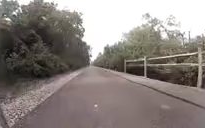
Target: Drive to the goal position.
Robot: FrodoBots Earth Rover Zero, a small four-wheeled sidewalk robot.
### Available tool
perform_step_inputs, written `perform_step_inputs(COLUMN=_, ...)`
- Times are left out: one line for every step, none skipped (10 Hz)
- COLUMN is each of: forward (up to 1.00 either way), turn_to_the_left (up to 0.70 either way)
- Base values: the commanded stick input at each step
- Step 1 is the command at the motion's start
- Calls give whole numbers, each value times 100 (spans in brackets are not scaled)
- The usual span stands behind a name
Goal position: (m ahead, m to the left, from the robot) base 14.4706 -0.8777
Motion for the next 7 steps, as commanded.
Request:
perform_step_inputs(forward=70, turn_to_the_left=1)
perform_step_inputs(forward=70, turn_to_the_left=3)
perform_step_inputs(forward=70, turn_to_the_left=4)
perform_step_inputs(forward=70, turn_to_the_left=5)
perform_step_inputs(forward=70, turn_to_the_left=6)
perform_step_inputs(forward=70, turn_to_the_left=6)
perform_step_inputs(forward=70, turn_to_the_left=3)
